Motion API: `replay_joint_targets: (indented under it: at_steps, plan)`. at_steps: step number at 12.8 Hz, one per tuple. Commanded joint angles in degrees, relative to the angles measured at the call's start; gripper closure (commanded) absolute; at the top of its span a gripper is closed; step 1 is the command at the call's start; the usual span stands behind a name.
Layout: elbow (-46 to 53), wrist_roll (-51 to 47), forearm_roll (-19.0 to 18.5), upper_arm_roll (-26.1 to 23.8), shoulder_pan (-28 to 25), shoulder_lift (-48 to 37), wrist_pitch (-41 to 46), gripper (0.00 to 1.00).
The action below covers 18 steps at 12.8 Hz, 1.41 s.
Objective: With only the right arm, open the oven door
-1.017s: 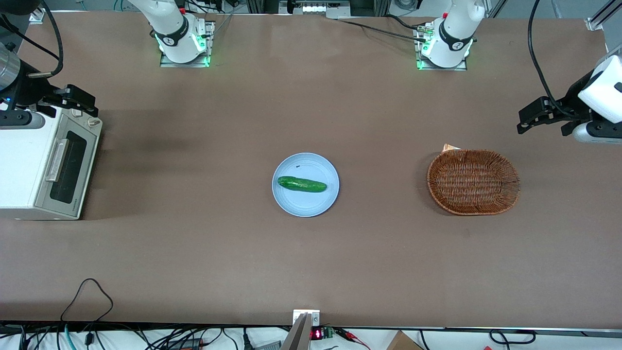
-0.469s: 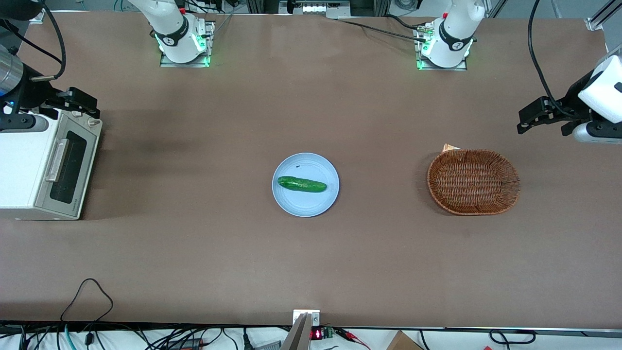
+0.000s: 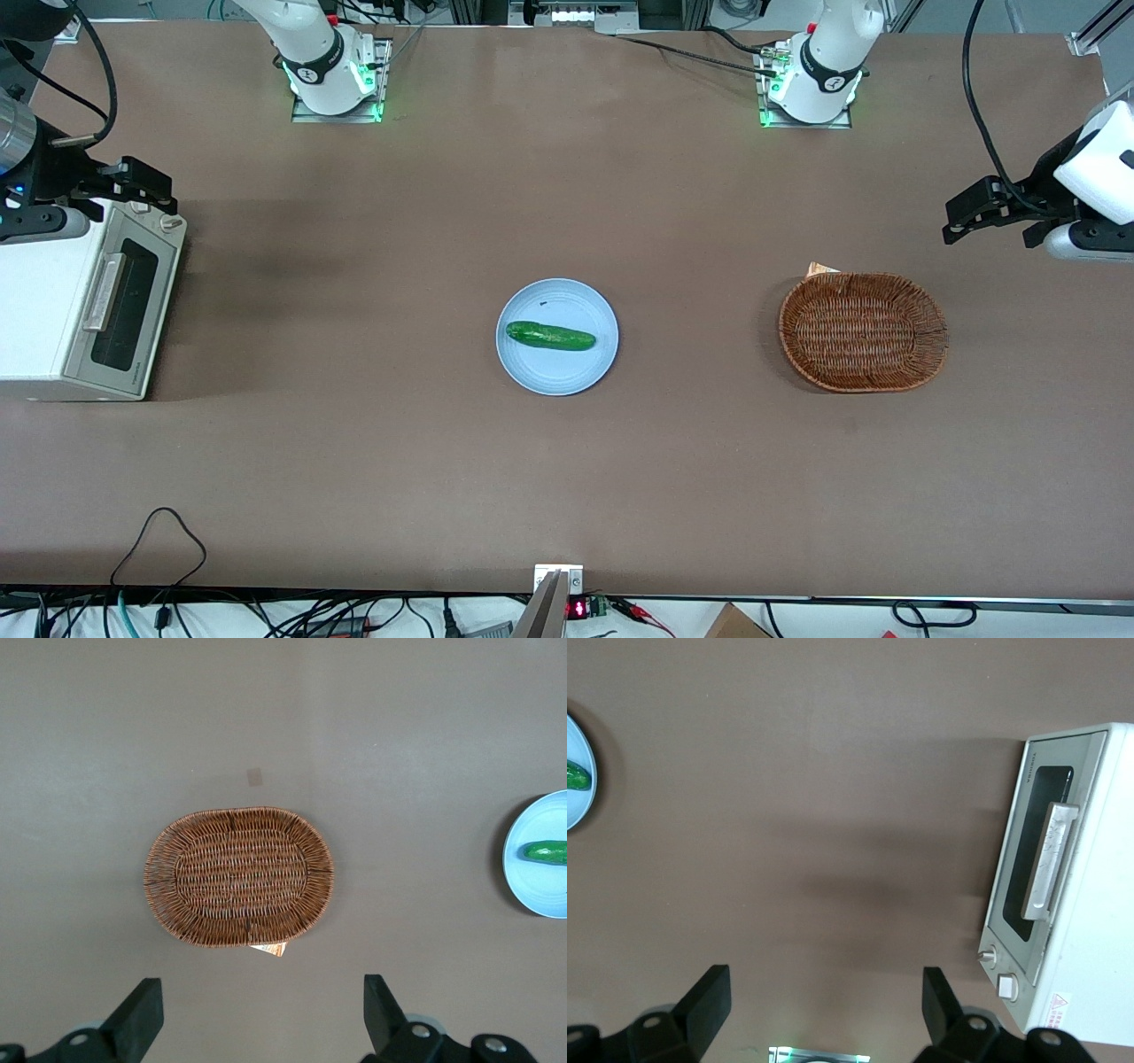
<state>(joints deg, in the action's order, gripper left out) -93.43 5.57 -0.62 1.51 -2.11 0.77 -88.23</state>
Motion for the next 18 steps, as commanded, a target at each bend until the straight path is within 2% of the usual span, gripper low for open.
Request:
replay_joint_targets:
  at_steps: [1,3,4,9,11,13,14,16,18]
  plan:
    - [0.70,1.37,0.18,-0.10,0.44,-0.33,2.08,0.61]
    - [0.70,1.20,-0.26,-0.19,0.36,-0.33,2.71,0.92]
    - [0.79,1.46,-0.44,-0.28,0.36,-0.33,2.71,0.97]
    - [0.79,0.76,-0.70,-0.19,0.27,0.20,3.59,0.99]
    - [0.79,-5.10,-0.70,0.16,1.75,0.81,4.12,0.99]
    - [1.23,-6.80,-0.88,0.25,2.99,1.69,3.59,0.99]
    - [2.10,-7.15,-2.62,0.16,3.25,2.65,3.50,0.99]
    - [5.78,-7.15,-8.41,-0.01,3.00,6.07,3.94,0.99]
    - [6.24,-7.68,-17.44,-0.28,2.47,8.54,2.89,1.00]
